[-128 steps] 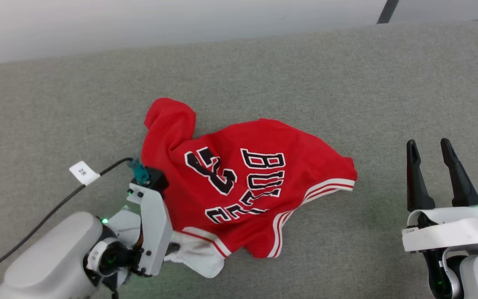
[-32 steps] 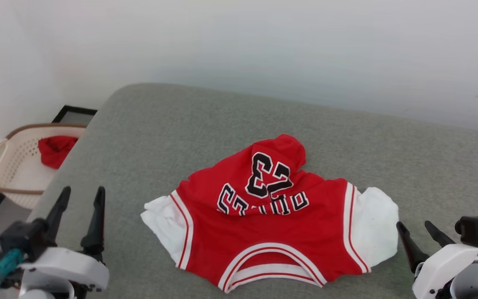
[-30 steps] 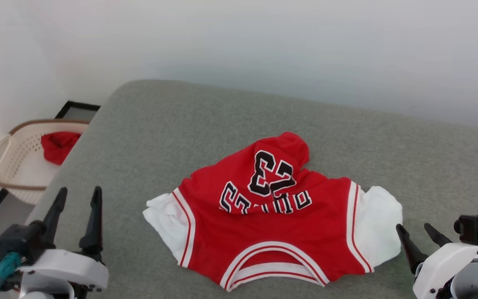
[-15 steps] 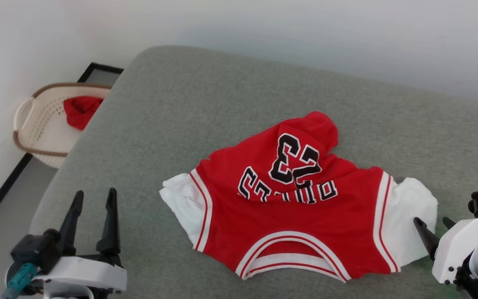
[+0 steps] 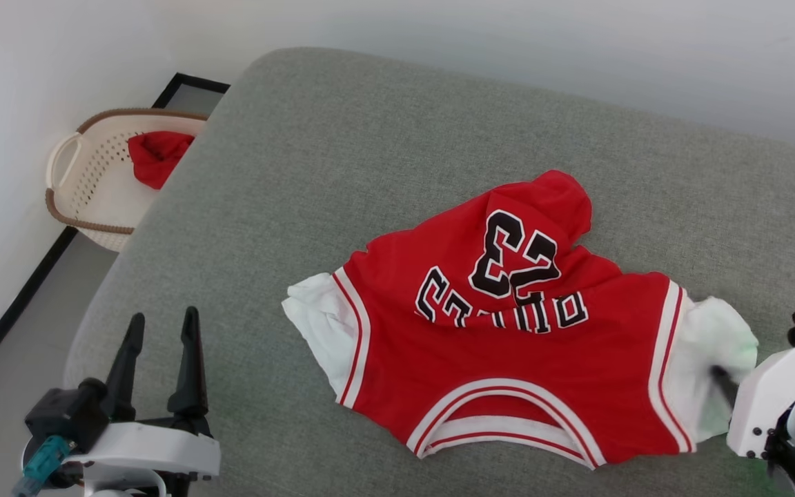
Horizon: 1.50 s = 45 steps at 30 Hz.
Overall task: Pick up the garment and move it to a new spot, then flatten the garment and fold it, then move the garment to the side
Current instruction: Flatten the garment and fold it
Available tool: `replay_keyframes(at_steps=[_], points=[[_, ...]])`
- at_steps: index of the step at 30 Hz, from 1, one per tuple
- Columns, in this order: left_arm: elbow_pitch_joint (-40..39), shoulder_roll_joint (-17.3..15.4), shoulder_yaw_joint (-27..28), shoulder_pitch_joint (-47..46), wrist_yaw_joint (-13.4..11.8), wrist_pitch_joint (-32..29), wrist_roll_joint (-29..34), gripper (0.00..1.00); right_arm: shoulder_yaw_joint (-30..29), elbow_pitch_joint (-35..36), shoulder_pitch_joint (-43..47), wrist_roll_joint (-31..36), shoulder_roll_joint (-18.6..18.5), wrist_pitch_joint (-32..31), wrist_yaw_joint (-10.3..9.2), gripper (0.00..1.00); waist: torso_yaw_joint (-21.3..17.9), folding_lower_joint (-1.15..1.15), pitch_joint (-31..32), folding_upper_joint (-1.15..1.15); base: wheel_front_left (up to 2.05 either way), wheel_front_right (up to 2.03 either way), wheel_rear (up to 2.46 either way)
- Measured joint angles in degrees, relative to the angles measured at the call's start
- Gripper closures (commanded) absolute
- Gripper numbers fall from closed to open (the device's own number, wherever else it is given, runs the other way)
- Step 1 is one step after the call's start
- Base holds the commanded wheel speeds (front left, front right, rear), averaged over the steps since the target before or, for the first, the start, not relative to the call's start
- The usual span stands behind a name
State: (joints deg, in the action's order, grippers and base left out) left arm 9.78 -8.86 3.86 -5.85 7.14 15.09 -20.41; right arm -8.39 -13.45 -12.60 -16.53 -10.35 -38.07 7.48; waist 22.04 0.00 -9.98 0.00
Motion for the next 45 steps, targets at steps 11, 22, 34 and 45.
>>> replay_keyframes(at_steps=[11, 22, 34, 45], points=[[0.18, 0.3, 0.69, 0.2, 0.26, 0.0, 0.3, 0.0, -0.09, -1.52, -2.44, -0.12, -1.51, 0.55, 0.05, 1.0, -1.28, 0.0, 0.43, 0.0, 0.0, 0.0, 0.0], [-0.34, -1.08, -0.12, 1.73, 0.26, 0.0, -0.3, 0.0, -2.22, 1.83, -3.21, -1.34, -6.84, -2.23, 0.05, 1.0, -5.13, 0.0, 2.49, 0.0, 0.0, 0.0, 0.0], [-0.16, -2.63, -1.52, 2.14, 0.26, 0.0, -0.8, 0.0, -9.95, 2.88, 0.54, 0.0, -10.05, -4.47, 0.05, 1.0, -9.64, 0.0, 4.33, 0.0, 0.0, 0.0, 0.0], [-0.04, -5.12, -3.24, 1.8, 0.26, 0.0, -1.71, 0.0, -9.32, 0.0, -0.8, 0.14, -7.91, -0.13, 0.04, 0.0, -12.2, 0.0, 3.62, 0.0, 0.0, 0.0, 0.0]])
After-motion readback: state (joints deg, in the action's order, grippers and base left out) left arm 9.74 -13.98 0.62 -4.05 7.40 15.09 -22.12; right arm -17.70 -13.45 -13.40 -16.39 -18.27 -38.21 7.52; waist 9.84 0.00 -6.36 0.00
